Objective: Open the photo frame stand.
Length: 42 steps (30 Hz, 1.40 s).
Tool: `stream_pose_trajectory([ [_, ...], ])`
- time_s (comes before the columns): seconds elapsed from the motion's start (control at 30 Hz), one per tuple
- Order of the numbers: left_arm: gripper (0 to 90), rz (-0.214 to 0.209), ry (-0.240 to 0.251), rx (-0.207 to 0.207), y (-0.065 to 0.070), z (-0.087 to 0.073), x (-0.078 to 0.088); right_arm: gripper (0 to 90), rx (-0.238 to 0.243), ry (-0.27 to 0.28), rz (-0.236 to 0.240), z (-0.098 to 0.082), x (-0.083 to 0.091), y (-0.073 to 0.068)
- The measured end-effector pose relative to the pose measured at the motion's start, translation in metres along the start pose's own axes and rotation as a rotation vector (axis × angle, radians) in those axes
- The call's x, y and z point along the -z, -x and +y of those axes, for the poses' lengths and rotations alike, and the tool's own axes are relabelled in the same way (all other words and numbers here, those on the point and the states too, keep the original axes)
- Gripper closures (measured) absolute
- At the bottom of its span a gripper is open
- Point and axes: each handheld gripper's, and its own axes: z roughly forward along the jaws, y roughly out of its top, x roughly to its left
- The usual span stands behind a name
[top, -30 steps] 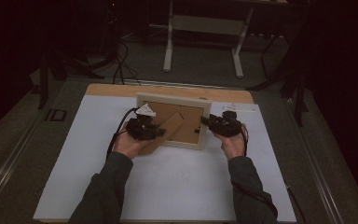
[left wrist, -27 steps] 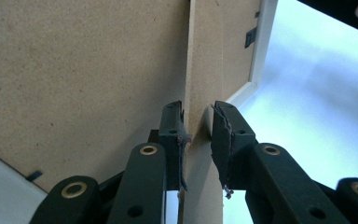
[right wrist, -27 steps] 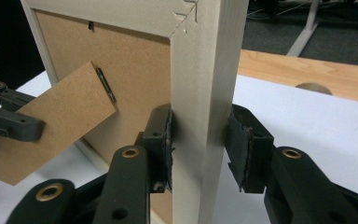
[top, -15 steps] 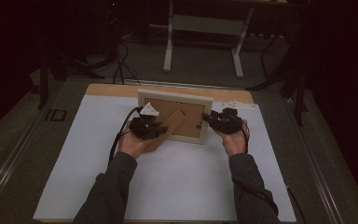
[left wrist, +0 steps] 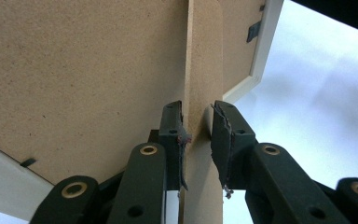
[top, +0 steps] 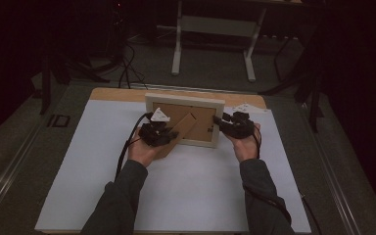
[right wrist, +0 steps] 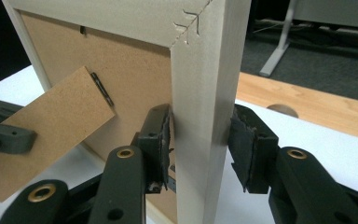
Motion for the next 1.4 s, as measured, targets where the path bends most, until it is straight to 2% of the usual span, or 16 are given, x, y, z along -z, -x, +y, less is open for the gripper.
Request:
stream_pose_trajectory([
  [0.17, 76.1, 0.001, -0.003, -0.010, 0.006, -0.001, -0.001, 58.3, 0.017, -0.006, -0.001, -0.002, 0.000, 0.001],
  [0.27, 78.7, -0.001, -0.032, -0.033, 0.013, -0.003, -0.007, 58.4, 0.035, -0.015, -0.030, -0.003, 0.001, 0.001],
  [0.33, 82.0, 0.006, -0.057, -0.070, 0.020, -0.005, -0.015, 63.7, 0.006, 0.003, -0.036, -0.003, 0.004, 0.003],
  [0.37, 83.3, 0.011, -0.072, -0.085, 0.023, -0.006, -0.018, 64.4, -0.019, 0.020, -0.015, -0.002, 0.006, 0.006],
  [0.4, 84.5, 0.017, -0.075, -0.083, 0.025, -0.008, -0.022, 65.1, -0.029, 0.024, -0.004, -0.001, 0.007, 0.007],
  [0.43, 85.1, 0.027, -0.068, -0.086, 0.026, -0.009, -0.023, 65.1, -0.015, 0.017, -0.008, 0.000, 0.008, 0.006],
  [0.5, 85.4, 0.014, -0.046, -0.052, 0.024, -0.010, -0.022, 64.6, 0.007, 0.003, -0.009, 0.000, 0.008, 0.005],
  [0.73, 85.7, 0.019, -0.047, -0.064, 0.024, -0.009, -0.017, 61.0, -0.006, 0.014, 0.022, -0.004, 0.009, 0.007],
  [1.4, 78.3, -0.015, 0.008, -0.062, 0.025, -0.013, -0.006, 55.9, -0.003, 0.003, 0.038, -0.014, 0.008, 0.008],
])
